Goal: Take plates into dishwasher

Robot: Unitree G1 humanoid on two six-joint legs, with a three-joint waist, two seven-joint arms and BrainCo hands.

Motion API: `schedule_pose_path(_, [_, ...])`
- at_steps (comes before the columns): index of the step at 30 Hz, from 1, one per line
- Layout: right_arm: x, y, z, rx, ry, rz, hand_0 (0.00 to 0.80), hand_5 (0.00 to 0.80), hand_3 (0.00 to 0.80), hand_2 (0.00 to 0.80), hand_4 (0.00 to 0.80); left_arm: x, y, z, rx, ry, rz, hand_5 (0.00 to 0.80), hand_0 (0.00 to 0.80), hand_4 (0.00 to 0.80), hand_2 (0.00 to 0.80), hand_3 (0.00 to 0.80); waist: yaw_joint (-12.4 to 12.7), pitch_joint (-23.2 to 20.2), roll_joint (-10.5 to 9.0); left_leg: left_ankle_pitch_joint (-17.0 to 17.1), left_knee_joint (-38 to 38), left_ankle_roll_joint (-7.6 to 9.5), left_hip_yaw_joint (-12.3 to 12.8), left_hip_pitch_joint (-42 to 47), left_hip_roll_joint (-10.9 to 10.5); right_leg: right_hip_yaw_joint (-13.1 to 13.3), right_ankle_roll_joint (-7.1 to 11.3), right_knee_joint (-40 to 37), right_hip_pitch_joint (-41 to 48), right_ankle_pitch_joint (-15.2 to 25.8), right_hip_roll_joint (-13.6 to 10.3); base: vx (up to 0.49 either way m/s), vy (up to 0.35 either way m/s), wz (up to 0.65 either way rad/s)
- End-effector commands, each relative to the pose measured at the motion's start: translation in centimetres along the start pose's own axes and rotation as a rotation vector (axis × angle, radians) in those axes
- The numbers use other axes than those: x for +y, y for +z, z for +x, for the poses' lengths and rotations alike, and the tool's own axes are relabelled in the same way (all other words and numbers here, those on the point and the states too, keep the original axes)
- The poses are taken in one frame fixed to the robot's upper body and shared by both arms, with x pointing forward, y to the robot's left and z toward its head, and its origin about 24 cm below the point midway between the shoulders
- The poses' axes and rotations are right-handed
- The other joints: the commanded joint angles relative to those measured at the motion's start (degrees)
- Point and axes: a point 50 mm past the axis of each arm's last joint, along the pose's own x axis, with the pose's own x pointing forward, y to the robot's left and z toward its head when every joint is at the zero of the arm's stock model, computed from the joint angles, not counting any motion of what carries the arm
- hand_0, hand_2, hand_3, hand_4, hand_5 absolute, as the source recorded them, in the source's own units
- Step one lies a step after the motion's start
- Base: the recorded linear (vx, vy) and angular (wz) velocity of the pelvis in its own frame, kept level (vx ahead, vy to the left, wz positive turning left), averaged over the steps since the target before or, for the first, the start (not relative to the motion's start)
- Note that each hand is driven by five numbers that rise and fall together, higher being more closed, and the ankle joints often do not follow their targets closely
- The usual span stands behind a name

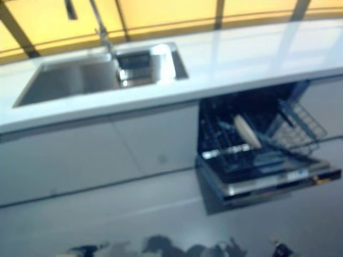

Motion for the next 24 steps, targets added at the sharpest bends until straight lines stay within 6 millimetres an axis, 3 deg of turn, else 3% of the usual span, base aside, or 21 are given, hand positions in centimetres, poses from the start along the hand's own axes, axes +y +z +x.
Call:
schedule_pose_path(1, [2.8, 1.2, -0.2, -0.038, 0.095, 0.113, 0.0, 0.0, 0.0, 0.0, 0.0, 0.4, 0.3, -0.1, -0.025, 0.023, -0.002, 0.0, 0.0, 0.0, 0.0, 0.0, 0.6, 3.5, 1.52, -5.9, 7.7, 8.56, -1.1, -2.8, -2.8, 2.0, -3.12, 6.9, -1.2, -3.3, 0.0, -0.131, 0.108, 0.03])
schedule_pose_path(6, [4.7, 3.4, -0.8, -0.1, 0.139, 0.209, 0.0, 0.0, 0.0, 0.0, 0.0, -1.6, 0.5, -0.2, -0.035, -0.037, -0.019, 0.0, 0.0, 0.0, 0.0, 0.0, 1.6, 5.8, 5.06, -7.5, 12.9, 8.96, -2.8, -5.6, -4.9, 3.1, -5.03, 14.3, -3.9, -6.4, -2.6, -0.047, 0.121, 0.13])
schedule_pose_path(10, [6.4, 4.9, -1.5, -0.138, 0.184, 0.254, 0.0, 0.0, 0.0, 0.0, 0.0, -2.6, -0.3, -0.2, -0.015, -0.062, -0.029, 0.0, 0.0, 0.0, 0.0, 0.0, 2.6, 6.7, 6.58, -7.5, 14.1, 8.79, -3.7, -6.2, -5.9, 3.1, -5.63, 16.2, -4.1, -7.5, -3.9, 0.011, 0.108, 0.11])
schedule_pose_path(16, [10.5, 9.7, -4.2, -0.25, 0.388, 0.444, 0.0, 0.0, 0.0, 0.0, 0.0, -4.0, -1.4, -0.3, 0.012, -0.109, -0.055, 0.0, 0.0, 0.0, 0.0, 0.0, 4.4, 7.6, 8.07, -7.1, 15.1, 8.3, -4.8, -6.6, -6.4, 2.0, -6.42, 18.9, -3.6, -9.5, -5.5, -0.013, 0.074, 0.19])
schedule_pose_path(19, [13.9, 12.9, -7.2, -0.339, 0.581, 0.545, 0.0, 0.0, 0.0, 0.0, 0.0, -4.3, -2.2, -0.3, 0.027, -0.121, -0.057, 0.0, 0.0, 0.0, 0.0, 0.0, 5.5, 8.0, 8.31, -7.1, 15.9, 7.96, -5.4, -6.6, -6.5, 1.1, -6.88, 20.6, -3.3, -10.5, -6.1, -0.029, 0.026, 0.2])
schedule_pose_path(24, [17.2, 17.0, -12.0, -0.473, 0.863, 0.646, 0.0, 0.0, 0.0, 0.0, 0.0, -4.3, -3.2, -0.3, 0.048, -0.127, -0.039, 0.0, 0.0, 0.0, 0.0, 0.0, 6.5, 8.3, 8.44, -7.2, 16.3, 7.56, -6.3, -6.4, -6.8, 0.1, -7.06, 21.4, -2.5, -11.3, -6.3, -0.027, 0.015, 0.1])
